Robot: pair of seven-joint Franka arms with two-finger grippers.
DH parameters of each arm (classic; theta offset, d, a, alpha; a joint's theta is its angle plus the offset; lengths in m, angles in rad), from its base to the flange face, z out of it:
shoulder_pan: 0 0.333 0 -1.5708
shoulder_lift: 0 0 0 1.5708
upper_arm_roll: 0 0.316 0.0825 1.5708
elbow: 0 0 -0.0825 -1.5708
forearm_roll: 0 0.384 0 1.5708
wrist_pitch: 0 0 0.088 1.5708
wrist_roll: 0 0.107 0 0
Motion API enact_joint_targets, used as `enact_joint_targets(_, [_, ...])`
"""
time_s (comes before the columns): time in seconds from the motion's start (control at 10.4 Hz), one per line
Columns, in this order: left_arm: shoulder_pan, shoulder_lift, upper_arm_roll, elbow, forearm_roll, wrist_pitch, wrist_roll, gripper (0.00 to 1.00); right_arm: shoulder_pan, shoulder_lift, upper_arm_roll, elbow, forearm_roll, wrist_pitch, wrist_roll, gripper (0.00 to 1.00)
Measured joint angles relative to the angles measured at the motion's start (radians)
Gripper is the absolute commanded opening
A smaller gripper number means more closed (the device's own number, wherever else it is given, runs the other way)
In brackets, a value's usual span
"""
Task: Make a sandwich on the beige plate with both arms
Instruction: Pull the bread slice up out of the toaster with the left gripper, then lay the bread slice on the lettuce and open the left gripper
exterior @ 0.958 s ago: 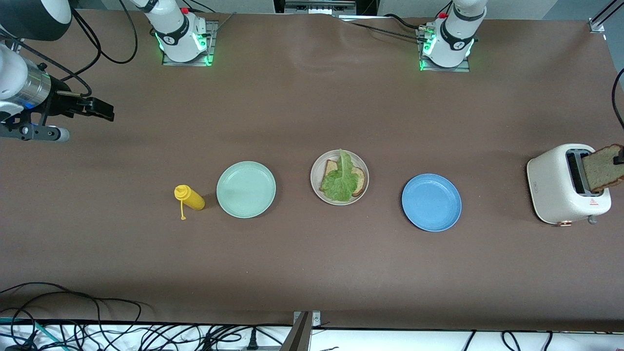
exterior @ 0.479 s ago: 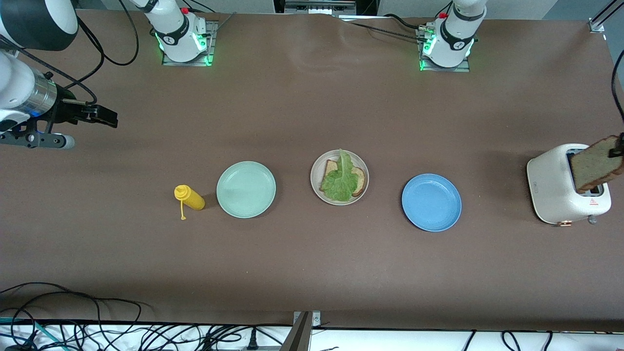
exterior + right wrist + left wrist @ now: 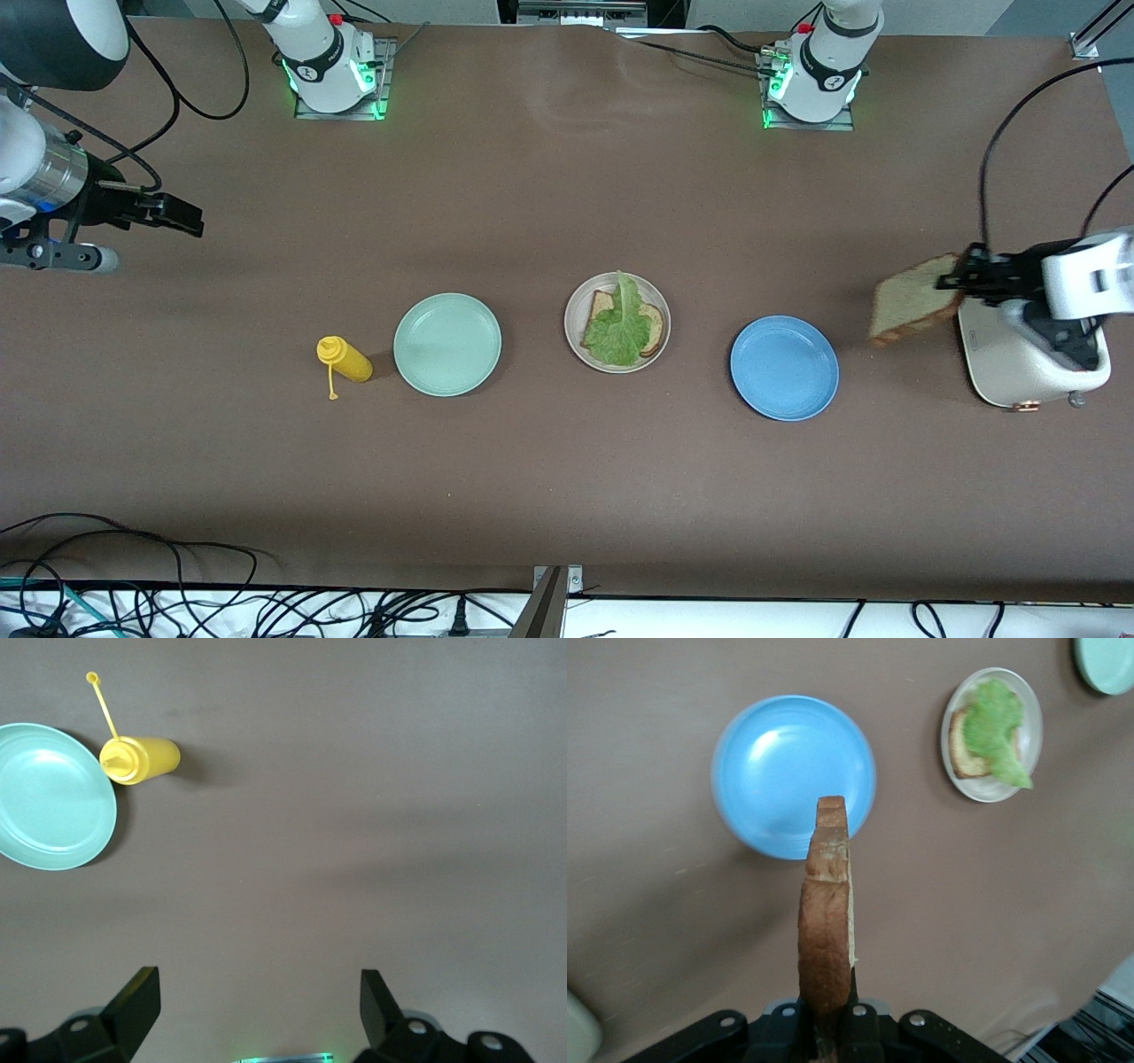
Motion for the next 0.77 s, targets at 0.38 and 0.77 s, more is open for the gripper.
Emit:
enact_joint_targets(0.38, [-0.217, 0.202, 0.0, -0.003, -0.176, 0.075, -0.049, 0.0, -0.012, 0.001, -0.048, 0.003, 0.0, 0.027, 0.003, 1.0])
enact_joint_targets(0.77, [-0.318, 0.324, 0.001, -0.003, -0.411, 0.231, -0.091, 0.0, -0.014, 0.001, -0.065, 0.003, 0.0, 0.009, 0.002, 1.0])
